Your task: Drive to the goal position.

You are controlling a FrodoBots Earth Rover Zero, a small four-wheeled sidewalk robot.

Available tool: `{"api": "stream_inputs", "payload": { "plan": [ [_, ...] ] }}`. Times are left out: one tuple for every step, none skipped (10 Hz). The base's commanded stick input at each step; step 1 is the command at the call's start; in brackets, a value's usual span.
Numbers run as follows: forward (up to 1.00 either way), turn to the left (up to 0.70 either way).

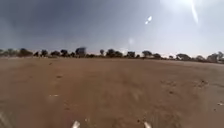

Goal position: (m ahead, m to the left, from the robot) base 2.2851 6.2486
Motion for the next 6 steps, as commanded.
{"api": "stream_inputs", "payload": {
  "plan": [
    [0.70,0.00],
    [0.70,0.00],
    [0.70,0.00],
    [0.70,0.00],
    [0.70,0.00],
    [0.70,0.00]
  ]
}}
